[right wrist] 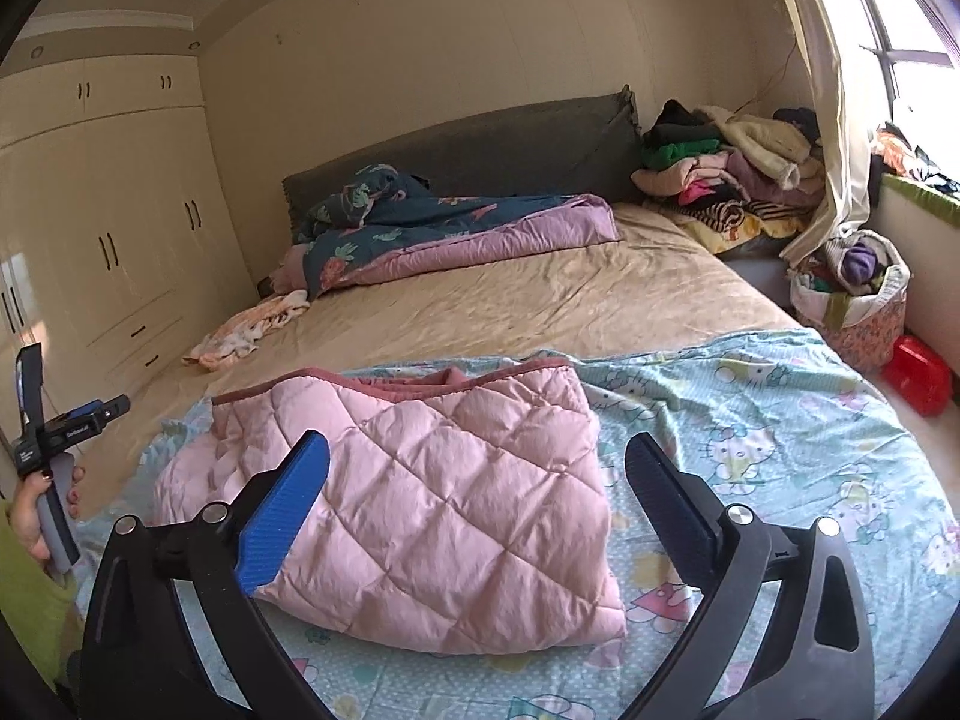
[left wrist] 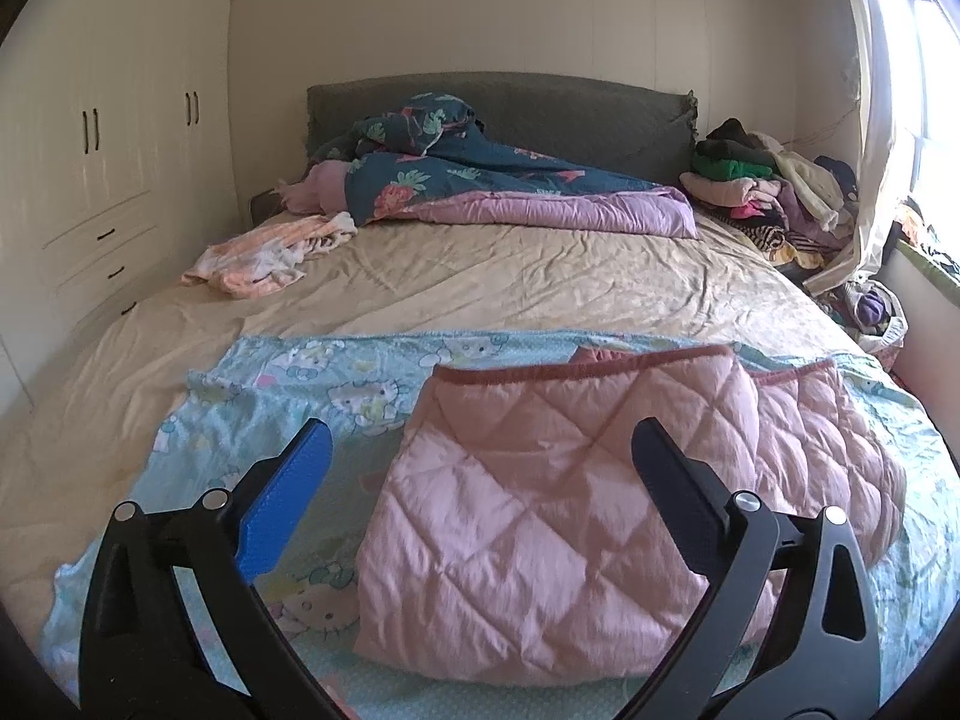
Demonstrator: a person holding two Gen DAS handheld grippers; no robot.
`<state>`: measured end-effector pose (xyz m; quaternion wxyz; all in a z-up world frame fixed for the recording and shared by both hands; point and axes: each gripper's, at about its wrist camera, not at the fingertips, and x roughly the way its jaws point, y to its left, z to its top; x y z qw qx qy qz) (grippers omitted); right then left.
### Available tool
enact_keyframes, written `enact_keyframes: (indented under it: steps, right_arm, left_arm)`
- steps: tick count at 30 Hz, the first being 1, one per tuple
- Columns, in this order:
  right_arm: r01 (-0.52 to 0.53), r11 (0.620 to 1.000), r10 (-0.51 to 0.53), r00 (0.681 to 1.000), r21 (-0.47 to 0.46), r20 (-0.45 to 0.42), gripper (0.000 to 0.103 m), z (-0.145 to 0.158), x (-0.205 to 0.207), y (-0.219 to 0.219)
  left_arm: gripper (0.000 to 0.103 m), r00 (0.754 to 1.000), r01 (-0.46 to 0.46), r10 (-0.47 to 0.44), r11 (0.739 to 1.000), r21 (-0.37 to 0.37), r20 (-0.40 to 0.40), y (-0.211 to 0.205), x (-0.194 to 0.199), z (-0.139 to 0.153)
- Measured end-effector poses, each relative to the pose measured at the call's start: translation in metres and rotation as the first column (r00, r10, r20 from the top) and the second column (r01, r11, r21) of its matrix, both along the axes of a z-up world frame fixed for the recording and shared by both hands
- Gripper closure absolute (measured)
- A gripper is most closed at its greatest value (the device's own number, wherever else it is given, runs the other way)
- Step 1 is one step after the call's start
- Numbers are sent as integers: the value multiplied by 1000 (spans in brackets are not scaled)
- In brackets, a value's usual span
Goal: Fold large clothes
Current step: 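Move both open grippers back to the folded jacket edge, then grasp the folded jacket edge with both grippers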
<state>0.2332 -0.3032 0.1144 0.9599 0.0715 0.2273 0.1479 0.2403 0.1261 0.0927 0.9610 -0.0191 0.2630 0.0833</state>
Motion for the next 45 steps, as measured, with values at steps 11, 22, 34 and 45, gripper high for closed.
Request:
enact_keyframes:
  steps: [11,22,34,45]
  right_arm:
    - [74,992,-90,985,-106,-150,4,-58,33,-4]
    - [35,985,-82,954,-166,-289,4,-121,84,9]
    - [-18,983,-42,948,-184,-317,16,-146,111,14]
    - [-8,977,-23,990,-212,-140,86,-94,97,29]
  left_arm:
    - [10,988,-51,39,996,-75,-152,38,-3,-74]
    - [10,972,-60,5,971,-229,-233,67,4,-131]
    - [60,983,-11,-31,975,-221,-183,48,18,-131]
    - [88,998,38,-43,995,-93,-53,31,36,-74]
